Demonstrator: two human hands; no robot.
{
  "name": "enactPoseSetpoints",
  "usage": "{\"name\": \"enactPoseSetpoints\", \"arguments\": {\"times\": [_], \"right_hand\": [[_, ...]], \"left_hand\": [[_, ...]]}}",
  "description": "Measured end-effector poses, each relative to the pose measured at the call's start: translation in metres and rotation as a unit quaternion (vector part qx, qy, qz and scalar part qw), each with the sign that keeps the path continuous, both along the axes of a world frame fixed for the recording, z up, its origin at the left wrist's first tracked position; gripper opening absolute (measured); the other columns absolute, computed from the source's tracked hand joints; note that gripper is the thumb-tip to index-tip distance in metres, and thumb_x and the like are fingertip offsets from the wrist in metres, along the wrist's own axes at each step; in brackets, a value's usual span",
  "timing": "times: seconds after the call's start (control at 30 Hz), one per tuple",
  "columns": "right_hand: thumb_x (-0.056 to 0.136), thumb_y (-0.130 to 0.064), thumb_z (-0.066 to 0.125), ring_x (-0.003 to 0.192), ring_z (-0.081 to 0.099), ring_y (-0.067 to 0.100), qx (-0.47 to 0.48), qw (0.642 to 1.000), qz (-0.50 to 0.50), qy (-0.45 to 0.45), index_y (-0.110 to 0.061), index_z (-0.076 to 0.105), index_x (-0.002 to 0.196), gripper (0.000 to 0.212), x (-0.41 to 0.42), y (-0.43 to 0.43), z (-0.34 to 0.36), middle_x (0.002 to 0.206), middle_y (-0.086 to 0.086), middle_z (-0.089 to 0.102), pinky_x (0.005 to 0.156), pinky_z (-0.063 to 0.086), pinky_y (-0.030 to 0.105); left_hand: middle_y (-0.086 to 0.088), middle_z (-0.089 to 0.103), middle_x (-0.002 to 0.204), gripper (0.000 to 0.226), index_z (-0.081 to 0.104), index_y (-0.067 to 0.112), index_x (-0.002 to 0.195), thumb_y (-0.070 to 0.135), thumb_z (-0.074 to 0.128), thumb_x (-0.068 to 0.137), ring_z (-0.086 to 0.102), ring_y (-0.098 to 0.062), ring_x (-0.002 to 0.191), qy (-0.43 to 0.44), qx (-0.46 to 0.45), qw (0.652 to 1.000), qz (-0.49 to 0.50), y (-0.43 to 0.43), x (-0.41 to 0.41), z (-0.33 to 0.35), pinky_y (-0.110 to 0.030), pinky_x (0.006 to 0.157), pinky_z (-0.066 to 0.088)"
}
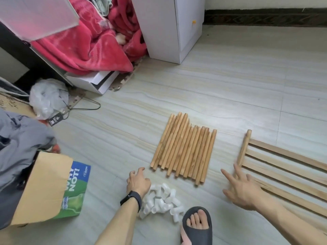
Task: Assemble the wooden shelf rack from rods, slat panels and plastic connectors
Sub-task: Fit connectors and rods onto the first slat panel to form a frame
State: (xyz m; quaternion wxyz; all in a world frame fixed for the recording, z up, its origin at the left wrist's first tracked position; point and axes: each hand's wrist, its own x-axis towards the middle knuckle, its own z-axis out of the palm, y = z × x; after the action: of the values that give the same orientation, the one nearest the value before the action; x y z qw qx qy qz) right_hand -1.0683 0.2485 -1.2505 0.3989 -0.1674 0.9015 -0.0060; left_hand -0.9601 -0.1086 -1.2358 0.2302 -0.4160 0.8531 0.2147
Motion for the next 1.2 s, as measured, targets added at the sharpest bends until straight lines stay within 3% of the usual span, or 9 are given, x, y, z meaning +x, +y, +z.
{"name": "enactPoseSetpoints", "arguments": {"times": [0.13,0.23,0.57,0.7,0.83,0.9,1.0,1.07,1.2], "right_hand": [[0.098,-0.065,0.031,0.15,-0.002,0.052,0.048,0.999,0.021,-0.011,-0.036,-0.014,0.16,0.081,0.024,0.012,-0.019,0.157,0.002,-0.044,0.117,0.036,0.052],[0.098,-0.063,0.031,0.148,-0.006,0.057,0.057,0.998,0.032,0.012,-0.033,-0.018,0.159,0.084,0.034,0.016,-0.021,0.15,0.002,-0.05,0.115,0.039,0.053],[0.096,-0.054,0.039,0.146,-0.012,0.061,0.091,0.993,0.071,-0.011,-0.03,-0.021,0.158,0.09,0.034,0.011,-0.021,0.155,0.004,-0.047,0.115,0.037,0.056],[0.094,-0.056,0.042,0.149,0.001,0.056,0.061,0.996,0.062,-0.03,-0.027,-0.01,0.161,0.09,0.026,0.012,-0.012,0.161,0.006,-0.038,0.123,0.021,0.054],[0.096,-0.051,0.055,0.151,0.028,0.027,-0.111,0.985,-0.125,-0.045,-0.021,0.02,0.161,0.08,0.022,0.017,0.014,0.171,0.001,0.0,0.12,0.024,0.033],[0.096,-0.044,0.063,0.14,0.048,0.022,-0.225,0.927,-0.294,-0.069,-0.017,0.038,0.154,0.069,0.019,0.021,0.03,0.161,0.003,0.038,0.115,0.035,0.033],[0.099,-0.04,0.061,0.102,0.074,0.023,-0.424,0.707,-0.549,-0.137,-0.013,0.058,0.132,0.043,0.016,0.026,0.056,0.124,0.008,0.071,0.089,0.058,0.036],[0.102,-0.042,0.054,0.096,0.076,0.027,-0.493,0.601,-0.611,-0.148,-0.015,0.062,0.124,0.036,0.011,0.032,0.073,0.111,0.01,0.076,0.079,0.058,0.034],[0.102,-0.04,0.056,0.098,0.075,0.028,-0.539,0.532,-0.637,-0.144,-0.015,0.064,0.122,0.033,0.001,0.045,0.082,0.108,0.011,0.077,0.082,0.058,0.034]], "left_hand": [[-0.012,0.044,0.142,0.045,0.047,0.029,0.144,0.02,0.045,0.099,0.056,-0.029,0.118,-0.007,0.037,0.999,-0.009,-0.014,0.011,-0.016,-0.034,0.097,0.047],[-0.008,0.057,0.129,0.033,0.064,0.025,0.12,0.009,0.048,0.096,0.059,-0.023,0.106,0.029,0.023,0.999,-0.014,-0.01,0.005,-0.022,-0.031,0.092,0.05],[-0.003,0.067,0.116,0.024,0.069,0.02,0.113,0.007,0.06,0.095,0.061,-0.021,0.112,0.201,0.064,0.977,-0.001,0.023,-0.041,0.003,-0.034,0.098,0.049],[-0.002,0.065,0.122,0.03,0.063,0.02,0.126,0.007,0.059,0.098,0.064,-0.02,0.112,0.275,0.275,0.911,0.135,0.059,-0.079,0.038,-0.032,0.085,0.057],[-0.009,0.068,0.122,0.03,0.071,0.016,0.118,-0.001,0.056,0.099,0.07,-0.027,0.105,0.231,0.526,0.797,0.187,0.115,-0.113,0.067,-0.03,0.068,0.058],[-0.008,0.072,0.119,0.028,0.074,0.015,0.115,-0.001,0.058,0.098,0.071,-0.025,0.1,0.22,0.574,0.77,0.171,0.143,-0.125,0.073,-0.032,0.071,0.058],[-0.004,0.074,0.116,0.026,0.072,0.014,0.116,0.0,0.06,0.097,0.07,-0.02,0.097,0.219,0.603,0.758,0.121,0.18,-0.138,0.073,-0.032,0.073,0.059],[-0.002,0.073,0.115,0.028,0.07,0.015,0.117,-0.001,0.059,0.098,0.069,-0.015,0.096,0.226,0.603,0.761,0.079,0.202,-0.143,0.068,-0.032,0.075,0.059],[-0.007,0.068,0.124,0.028,0.067,0.013,0.119,-0.002,0.056,0.099,0.066,-0.015,0.103,0.231,0.585,0.778,-0.008,0.24,-0.15,0.058,-0.033,0.082,0.058]]}}
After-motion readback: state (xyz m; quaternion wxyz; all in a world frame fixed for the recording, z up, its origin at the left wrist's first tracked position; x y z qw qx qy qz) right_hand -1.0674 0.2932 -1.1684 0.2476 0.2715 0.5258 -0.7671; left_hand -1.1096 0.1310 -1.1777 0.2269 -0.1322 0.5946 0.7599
